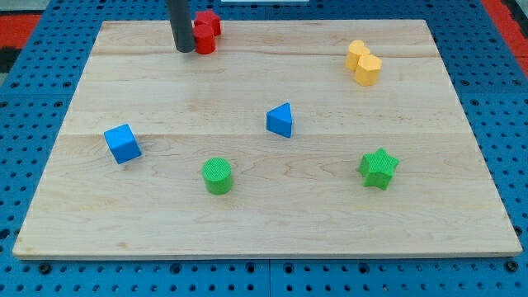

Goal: Push the blue triangle slightly left and up a bit

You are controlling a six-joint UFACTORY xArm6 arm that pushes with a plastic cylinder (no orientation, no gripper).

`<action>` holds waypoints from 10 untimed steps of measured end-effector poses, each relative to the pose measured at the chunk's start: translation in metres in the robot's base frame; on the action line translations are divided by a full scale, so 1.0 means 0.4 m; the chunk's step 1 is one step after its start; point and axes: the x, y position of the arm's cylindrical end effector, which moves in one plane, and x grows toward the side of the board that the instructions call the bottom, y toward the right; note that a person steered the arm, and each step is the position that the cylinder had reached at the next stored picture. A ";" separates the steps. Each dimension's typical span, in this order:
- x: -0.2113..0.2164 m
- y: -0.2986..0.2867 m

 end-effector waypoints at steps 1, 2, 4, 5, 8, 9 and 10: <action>0.064 0.085; 0.173 0.220; 0.225 0.435; 0.285 0.497; 0.410 0.537; 0.416 0.476; 0.431 0.395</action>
